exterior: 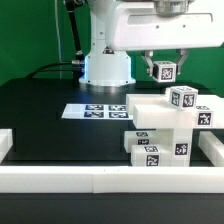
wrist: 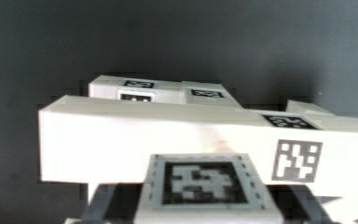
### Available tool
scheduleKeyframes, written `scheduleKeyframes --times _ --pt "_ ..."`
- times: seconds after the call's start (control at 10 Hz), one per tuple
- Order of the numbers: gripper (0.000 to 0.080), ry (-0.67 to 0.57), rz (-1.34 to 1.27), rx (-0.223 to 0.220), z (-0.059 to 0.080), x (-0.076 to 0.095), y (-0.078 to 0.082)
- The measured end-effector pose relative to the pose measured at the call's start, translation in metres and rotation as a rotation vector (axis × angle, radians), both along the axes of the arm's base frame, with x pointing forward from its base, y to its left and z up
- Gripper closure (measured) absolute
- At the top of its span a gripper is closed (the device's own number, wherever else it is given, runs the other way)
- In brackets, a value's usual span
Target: Assemble chair
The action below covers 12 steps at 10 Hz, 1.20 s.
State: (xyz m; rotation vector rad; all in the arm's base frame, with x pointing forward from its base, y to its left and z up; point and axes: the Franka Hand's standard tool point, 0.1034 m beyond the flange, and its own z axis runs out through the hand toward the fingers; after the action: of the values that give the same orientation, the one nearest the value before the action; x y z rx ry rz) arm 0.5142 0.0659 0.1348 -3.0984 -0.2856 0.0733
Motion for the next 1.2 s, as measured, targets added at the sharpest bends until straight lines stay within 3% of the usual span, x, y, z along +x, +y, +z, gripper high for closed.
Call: scheduleKeyframes --times 0.6,1.2 --pt "0.0528 -0.001 -0.03 -0.012 -0.009 -0.001 0.01" --pt "0.0528 -0.008 -0.03 -0.017 -0.014 -0.003 0.01"
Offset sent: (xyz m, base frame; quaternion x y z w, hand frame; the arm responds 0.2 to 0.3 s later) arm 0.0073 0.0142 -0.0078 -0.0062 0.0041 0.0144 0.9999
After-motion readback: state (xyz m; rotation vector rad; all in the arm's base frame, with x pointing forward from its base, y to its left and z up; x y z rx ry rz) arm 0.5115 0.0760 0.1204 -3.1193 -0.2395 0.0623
